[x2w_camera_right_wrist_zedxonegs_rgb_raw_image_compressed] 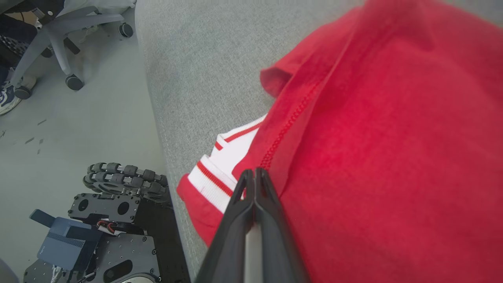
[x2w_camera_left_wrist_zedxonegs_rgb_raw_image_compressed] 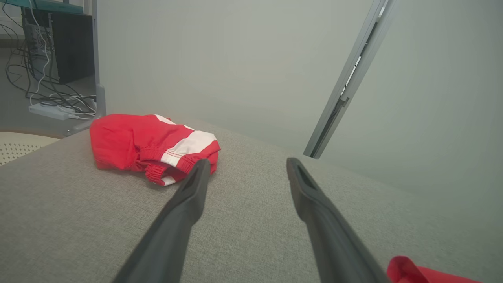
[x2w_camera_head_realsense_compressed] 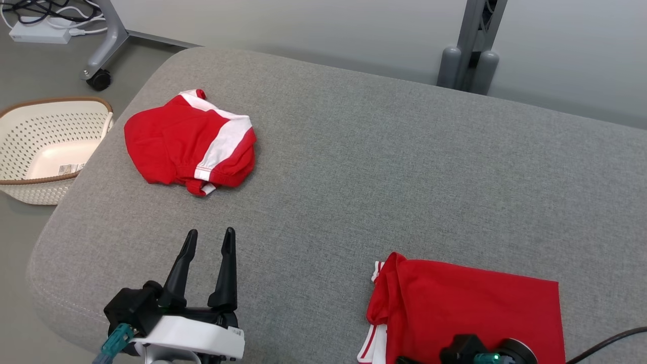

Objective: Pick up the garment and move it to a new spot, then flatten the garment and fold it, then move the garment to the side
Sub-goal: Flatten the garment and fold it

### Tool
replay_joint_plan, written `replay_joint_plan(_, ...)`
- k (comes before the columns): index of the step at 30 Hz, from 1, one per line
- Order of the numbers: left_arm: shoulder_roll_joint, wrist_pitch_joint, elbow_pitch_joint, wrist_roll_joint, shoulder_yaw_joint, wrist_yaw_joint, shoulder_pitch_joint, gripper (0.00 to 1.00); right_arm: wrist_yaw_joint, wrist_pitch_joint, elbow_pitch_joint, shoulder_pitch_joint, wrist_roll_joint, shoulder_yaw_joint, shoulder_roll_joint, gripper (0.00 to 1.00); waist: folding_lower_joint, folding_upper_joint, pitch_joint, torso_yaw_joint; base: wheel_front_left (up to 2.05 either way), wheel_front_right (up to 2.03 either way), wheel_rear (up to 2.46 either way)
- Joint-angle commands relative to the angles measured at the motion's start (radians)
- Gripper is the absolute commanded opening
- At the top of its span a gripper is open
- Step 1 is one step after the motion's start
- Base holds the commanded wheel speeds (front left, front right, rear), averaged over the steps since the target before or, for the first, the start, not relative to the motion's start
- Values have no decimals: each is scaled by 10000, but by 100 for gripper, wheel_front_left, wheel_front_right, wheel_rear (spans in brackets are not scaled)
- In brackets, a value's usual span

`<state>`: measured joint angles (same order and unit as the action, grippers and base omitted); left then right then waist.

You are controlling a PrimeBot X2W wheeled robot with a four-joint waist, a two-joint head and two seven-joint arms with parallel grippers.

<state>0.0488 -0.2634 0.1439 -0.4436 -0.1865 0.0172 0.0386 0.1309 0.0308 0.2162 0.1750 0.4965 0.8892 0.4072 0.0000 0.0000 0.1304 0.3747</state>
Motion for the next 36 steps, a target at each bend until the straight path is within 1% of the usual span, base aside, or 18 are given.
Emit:
replay_joint_plan(1, 39, -21, -24, -74, -4, -15, 137, 100, -3, -85, 48, 122, 5, 20, -14, 0, 0, 0, 14, 14, 0, 0, 0)
replay_joint_plan(5, 39, -21, -24, -94, 5, -41, 134, 100, -3, -200, -18, 271, 47, 114, -58, 0, 0, 0, 10, 36, 0, 0, 0)
replay_joint_plan(9, 37, -21, -29, -98, 73, -61, 76, 100, -3, -413, -212, 296, 115, -108, 7, 0, 0, 0, -28, -18, 0, 0, 0)
replay_joint_plan(16, 39, -21, -33, -109, 59, -83, 62, 100, -3, -713, -427, -123, -71, -1082, 160, 0, 0, 0, -71, -164, 0, 0, 0)
replay_joint_plan(19, 39, -21, -23, -108, 48, -61, 58, 100, -3, -704, -396, -325, -191, -1477, 67, 0, 0, 0, -73, -185, 0, 0, 0)
replay_joint_plan(24, 39, -20, -22, -86, -12, -30, 96, 100, -3, -562, -226, -557, -456, -1802, -120, 0, 0, 0, -40, -133, 0, 0, 0)
replay_joint_plan(28, 39, -20, -16, -68, 9, -18, 124, 100, -3, -286, -65, -614, -556, -1722, -208, 0, 0, 0, -12, -76, 0, 0, 0)
replay_joint_plan(36, 41, -20, 8, -118, -34, -18, 199, 100, -3, 75, 121, -401, -332, -1084, -266, 0, 0, 0, 68, 90, 0, 0, 0)
